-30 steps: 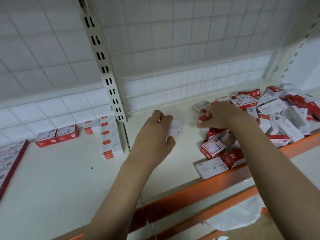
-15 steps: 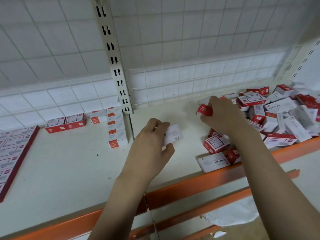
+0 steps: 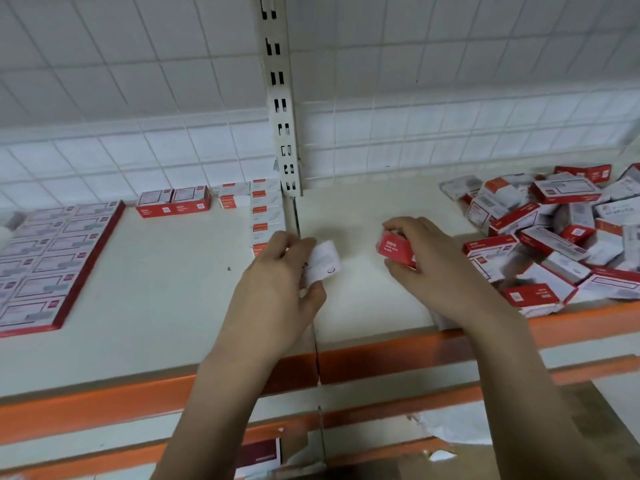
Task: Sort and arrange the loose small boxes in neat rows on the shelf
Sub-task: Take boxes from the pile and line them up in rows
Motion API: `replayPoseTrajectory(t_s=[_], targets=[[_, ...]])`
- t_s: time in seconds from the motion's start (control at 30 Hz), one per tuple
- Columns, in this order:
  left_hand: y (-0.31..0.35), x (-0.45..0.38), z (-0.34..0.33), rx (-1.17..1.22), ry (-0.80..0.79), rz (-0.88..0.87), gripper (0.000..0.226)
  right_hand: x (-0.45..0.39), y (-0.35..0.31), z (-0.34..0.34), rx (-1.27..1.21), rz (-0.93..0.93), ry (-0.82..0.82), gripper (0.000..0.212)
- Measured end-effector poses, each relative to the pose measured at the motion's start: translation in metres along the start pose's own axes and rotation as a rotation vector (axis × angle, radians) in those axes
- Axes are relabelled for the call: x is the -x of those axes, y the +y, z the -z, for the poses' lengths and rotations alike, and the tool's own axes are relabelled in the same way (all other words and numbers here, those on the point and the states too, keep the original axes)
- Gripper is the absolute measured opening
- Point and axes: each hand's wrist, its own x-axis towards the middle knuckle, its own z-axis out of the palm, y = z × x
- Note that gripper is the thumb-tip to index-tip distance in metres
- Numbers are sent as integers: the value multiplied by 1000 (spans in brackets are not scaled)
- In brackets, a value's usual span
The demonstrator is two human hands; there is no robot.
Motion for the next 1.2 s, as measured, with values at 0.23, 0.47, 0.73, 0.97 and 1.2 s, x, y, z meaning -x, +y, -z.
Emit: replayPoseTrajectory(t_s=[0.23,0.47,0.73,0.97,1.2], targets=[[-38,14,32,-3,48,15,46,-1,-42,-27,-44,-13,-95,62],[-100,36,81,9,73,-29,47,-10,-115,-66,-38,29,-63,67],[-179,64,134,17,88,-33,45,-23,-192,-110,-27,79,37,59],[-219,77,153,66,103,-37,46,-20,-227,-126,-28,103,-12,61],[-233,78,155,98,123,-27,48,-24,-237,-133,42,76,-25,54]])
